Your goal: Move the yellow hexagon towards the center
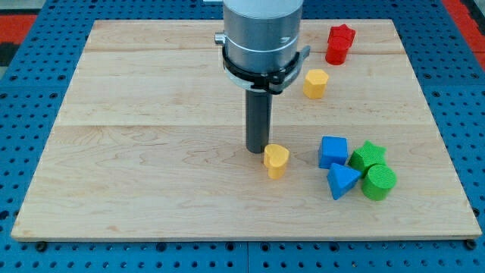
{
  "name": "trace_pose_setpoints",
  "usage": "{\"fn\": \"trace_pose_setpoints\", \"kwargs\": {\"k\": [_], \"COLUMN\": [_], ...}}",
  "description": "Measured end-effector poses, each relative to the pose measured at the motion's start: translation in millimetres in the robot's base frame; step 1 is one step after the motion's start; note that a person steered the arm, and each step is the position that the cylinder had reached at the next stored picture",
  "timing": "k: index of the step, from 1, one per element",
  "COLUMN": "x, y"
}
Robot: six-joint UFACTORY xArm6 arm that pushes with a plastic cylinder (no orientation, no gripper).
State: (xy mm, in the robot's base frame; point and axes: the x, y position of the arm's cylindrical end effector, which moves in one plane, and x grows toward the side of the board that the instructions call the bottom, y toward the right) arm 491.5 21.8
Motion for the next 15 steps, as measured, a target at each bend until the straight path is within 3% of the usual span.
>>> {"fn": "trace_pose_setpoints", "kwargs": {"k": [3,4,5,7,8,9,11,14,15], "x": [20,-34,-64,-82,-140,-158,-125,-99,-124], "y": [17,-13,11,150,144,120,122,-12,-53]}}
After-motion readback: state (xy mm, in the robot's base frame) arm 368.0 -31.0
